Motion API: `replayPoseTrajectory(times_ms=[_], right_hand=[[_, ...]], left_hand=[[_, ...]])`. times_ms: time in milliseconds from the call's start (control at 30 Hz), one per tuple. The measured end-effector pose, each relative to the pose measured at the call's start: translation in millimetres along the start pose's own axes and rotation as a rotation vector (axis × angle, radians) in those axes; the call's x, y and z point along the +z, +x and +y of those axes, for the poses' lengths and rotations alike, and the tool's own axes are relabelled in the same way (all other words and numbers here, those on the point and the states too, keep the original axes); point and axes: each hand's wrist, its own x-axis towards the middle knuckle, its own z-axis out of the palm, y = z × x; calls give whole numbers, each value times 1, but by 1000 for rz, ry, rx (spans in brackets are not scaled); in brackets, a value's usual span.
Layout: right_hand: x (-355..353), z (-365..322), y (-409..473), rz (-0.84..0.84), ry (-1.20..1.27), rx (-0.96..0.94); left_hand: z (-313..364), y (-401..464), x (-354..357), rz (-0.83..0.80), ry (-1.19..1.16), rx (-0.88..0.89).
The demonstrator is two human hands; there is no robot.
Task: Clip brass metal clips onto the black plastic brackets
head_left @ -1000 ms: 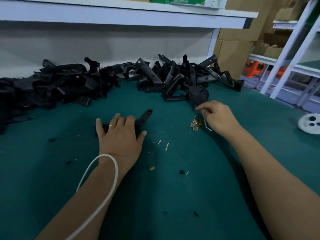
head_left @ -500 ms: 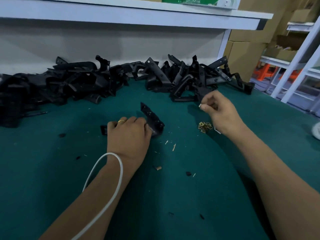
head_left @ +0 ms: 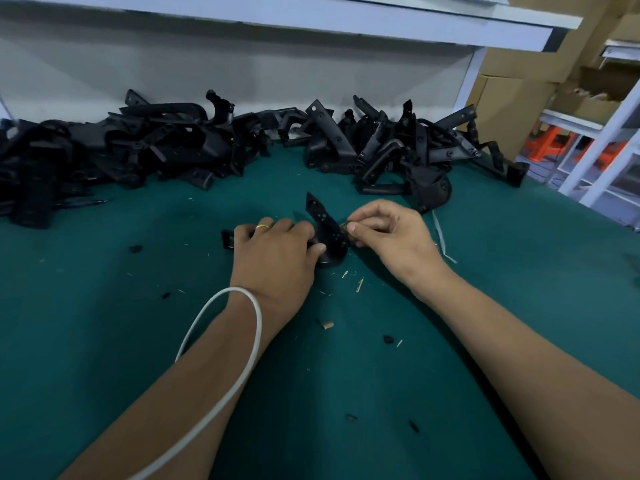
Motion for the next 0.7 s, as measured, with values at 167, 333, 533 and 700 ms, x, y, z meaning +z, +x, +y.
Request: replayPoseTrajectory(times_ms=[167, 333, 533, 700], right_hand=[[1, 0, 2, -50, -41, 16], [-2, 0, 2, -74, -58, 3], [-3, 3, 3, -64, 3, 7], [-3, 5, 5, -82, -13, 16]], left_hand=[[-1, 0, 0, -2, -8, -2], [-2, 1, 1, -5, -23, 2], [-3, 2, 4, 1, -17, 0], [-2, 2, 4, 1, -32, 4]])
